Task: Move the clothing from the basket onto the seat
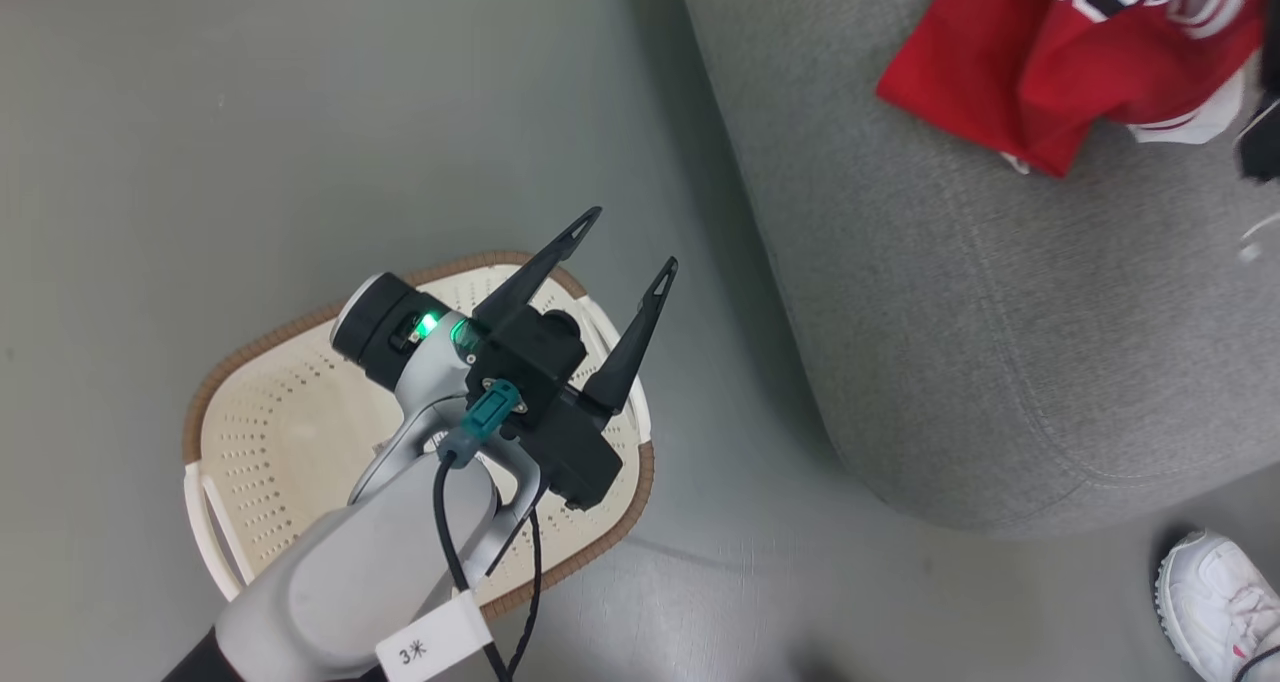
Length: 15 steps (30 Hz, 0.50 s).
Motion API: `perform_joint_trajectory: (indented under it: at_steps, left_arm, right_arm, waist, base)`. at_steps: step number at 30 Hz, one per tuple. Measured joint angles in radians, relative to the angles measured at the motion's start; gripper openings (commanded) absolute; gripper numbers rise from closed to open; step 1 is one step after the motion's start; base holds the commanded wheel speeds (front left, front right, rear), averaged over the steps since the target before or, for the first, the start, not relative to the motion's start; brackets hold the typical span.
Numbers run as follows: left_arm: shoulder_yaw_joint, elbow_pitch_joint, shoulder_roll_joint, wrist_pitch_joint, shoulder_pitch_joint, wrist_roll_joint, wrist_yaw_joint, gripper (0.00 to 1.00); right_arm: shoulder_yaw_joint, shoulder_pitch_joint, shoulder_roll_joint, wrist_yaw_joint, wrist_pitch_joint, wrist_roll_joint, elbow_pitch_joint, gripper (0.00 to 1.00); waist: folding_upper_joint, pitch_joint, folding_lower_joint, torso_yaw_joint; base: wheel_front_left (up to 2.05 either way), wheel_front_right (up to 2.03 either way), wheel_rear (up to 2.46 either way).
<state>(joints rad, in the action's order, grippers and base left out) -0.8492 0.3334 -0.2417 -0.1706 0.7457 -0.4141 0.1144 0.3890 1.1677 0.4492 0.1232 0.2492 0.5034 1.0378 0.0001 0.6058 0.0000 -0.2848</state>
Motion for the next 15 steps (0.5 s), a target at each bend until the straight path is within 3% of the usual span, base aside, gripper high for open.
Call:
perform_joint_trajectory:
  at_steps: [7, 15]
  left_arm:
    - [0.042, 0.021, 0.026, -0.043, -0.035, -0.029, 0.001, 1.0]
    - [0.095, 0.034, 0.063, -0.065, -0.075, -0.073, 0.001, 1.0]
  right_arm:
    - [0.02, -0.114, -0.044, 0.0, 0.005, -0.005, -0.044, 1.0]
    - [0.017, -0.192, -0.037, 0.0, 0.005, -0.011, -0.153, 1.0]
  waist:
    - [0.0, -0.07, -0.0001, -0.01]
    - [-0.0002, -0.166, -0.0002, 0.006]
  base:
    - [0.0, 0.0, 0.0]
    - [0.0, 0.0, 0.0]
